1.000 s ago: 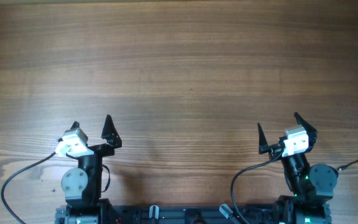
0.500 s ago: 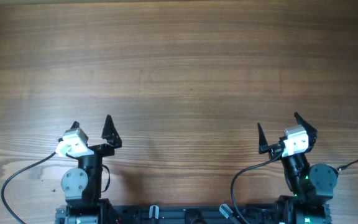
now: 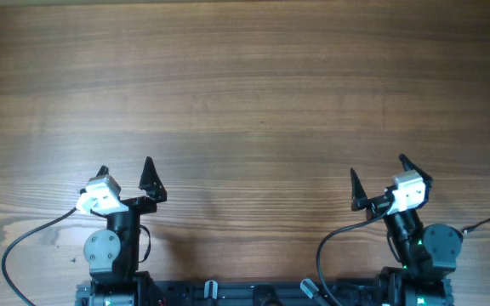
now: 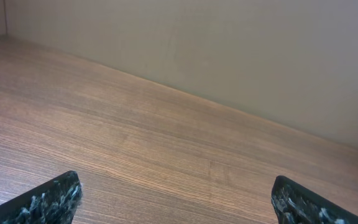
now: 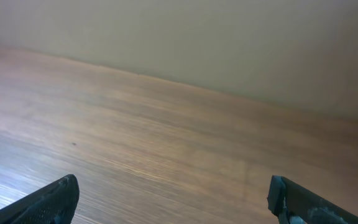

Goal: Untangle cables

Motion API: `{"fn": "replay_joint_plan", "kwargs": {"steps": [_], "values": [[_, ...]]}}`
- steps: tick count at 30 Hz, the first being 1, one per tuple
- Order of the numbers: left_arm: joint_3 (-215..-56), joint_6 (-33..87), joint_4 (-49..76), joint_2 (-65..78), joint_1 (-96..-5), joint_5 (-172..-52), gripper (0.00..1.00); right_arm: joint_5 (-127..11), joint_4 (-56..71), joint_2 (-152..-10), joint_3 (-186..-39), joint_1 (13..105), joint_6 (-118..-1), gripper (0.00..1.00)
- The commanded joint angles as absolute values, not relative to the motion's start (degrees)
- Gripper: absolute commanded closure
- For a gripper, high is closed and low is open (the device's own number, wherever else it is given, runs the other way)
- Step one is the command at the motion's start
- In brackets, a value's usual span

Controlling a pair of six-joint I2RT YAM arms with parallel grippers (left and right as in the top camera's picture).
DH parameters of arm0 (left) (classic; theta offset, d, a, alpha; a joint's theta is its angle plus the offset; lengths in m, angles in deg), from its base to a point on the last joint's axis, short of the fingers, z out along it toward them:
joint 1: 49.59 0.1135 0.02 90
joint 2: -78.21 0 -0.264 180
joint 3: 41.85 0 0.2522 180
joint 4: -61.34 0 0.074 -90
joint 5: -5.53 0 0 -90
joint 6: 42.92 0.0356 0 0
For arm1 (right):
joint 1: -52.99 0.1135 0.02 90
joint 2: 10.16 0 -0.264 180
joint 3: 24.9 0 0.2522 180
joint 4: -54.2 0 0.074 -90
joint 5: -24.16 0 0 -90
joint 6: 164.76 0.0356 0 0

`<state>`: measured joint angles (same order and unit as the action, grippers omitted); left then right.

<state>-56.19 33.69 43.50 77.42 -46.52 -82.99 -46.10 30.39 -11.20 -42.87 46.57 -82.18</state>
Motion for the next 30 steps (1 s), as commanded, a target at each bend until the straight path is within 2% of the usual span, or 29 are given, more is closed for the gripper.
{"fn": "replay_joint_plan", "kwargs": {"steps": [1,6,10,16,22,30], "values": [[-55.95,34.63,43.46,78.01,-46.74,-82.88,0.0,-44.41,30.92,-10.43,-43.15,46.77,-71.25,0.0],[-55.95,34.63,43.46,78.01,-46.74,-82.88,0.0,-47.28,30.81,-10.43,-43.15,46.77,-61.3,0.0],[-55.95,34.63,43.43,78.01,-46.74,-82.88,0.0,-49.77,30.63,-10.43,-43.15,46.77,-61.39,0.0],[-55.95,34.63,43.46,78.01,-46.74,-82.88,0.0,-56.43,30.28,-11.81,-43.15,46.77,-68.41,0.0],[-55.95,34.63,43.46,78.01,-46.74,-82.88,0.0,-64.11,30.15,-13.49,-43.15,46.77,-68.8,0.0],[-55.95,34.63,43.46,78.01,-46.74,-82.88,0.0,-64.52,30.18,-13.76,-43.15,46.77,-68.76,0.0]]}}
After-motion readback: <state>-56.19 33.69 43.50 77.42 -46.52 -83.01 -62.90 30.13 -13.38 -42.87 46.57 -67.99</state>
